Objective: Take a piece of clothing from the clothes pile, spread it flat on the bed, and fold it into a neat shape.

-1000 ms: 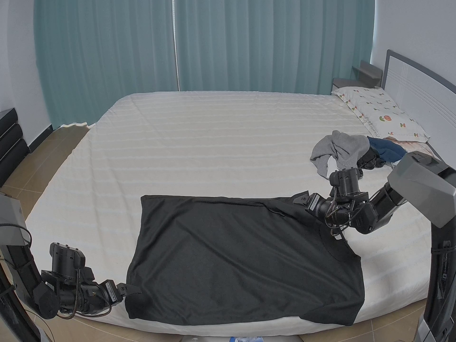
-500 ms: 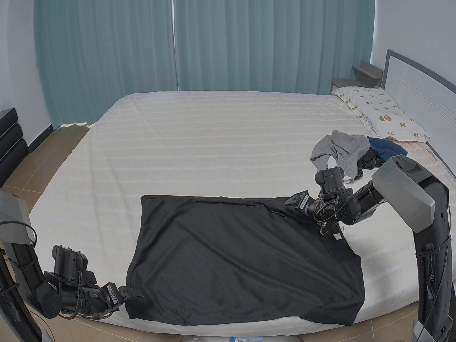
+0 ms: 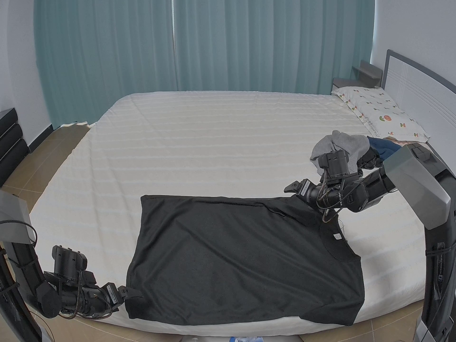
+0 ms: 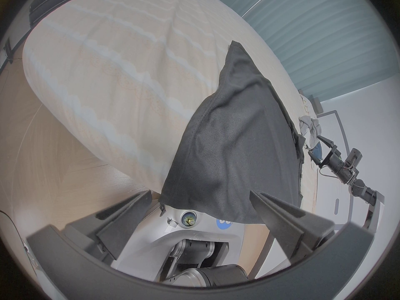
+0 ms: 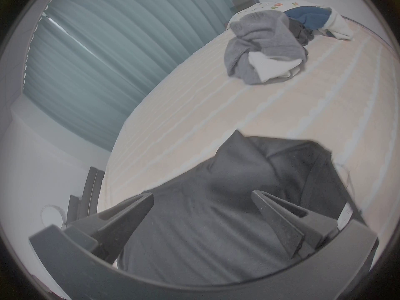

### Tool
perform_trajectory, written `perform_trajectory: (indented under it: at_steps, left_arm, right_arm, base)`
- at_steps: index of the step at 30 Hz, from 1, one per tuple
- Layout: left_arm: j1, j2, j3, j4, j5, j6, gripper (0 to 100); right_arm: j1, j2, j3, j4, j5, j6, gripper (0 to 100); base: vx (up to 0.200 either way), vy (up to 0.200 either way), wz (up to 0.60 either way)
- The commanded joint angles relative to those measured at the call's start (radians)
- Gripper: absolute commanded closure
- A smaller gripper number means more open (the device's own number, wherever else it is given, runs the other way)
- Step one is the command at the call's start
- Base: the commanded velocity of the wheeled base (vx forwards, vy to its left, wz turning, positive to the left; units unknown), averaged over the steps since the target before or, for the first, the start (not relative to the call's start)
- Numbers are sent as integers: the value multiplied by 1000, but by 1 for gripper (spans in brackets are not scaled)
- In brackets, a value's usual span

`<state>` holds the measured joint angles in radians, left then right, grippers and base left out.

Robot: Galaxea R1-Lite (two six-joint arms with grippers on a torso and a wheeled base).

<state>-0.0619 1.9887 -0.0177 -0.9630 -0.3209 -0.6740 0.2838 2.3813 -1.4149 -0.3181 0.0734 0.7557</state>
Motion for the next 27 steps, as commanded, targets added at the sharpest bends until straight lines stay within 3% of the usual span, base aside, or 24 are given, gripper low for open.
perform_trajectory:
  at_steps: [1,12,19,27]
  left_arm:
    - [1,2,12,0,0,-1,0]
    - [-1,2,12,0,0,2,0]
    - [-1,4,12,0,0,2,0]
    - [-1,2,13,0,0,2,0]
  right_arm:
    - [44,30,10,-1,3,5,0]
    - [25,180,-102,34,-18,2,0]
    - [-11,289,-345,47,-119,-3,0]
    - [-43,391,-585,-371,-153,-16,0]
  base:
    - [0,0,0]
    - [0,0,0]
    - [0,0,0]
    - [0,0,0]
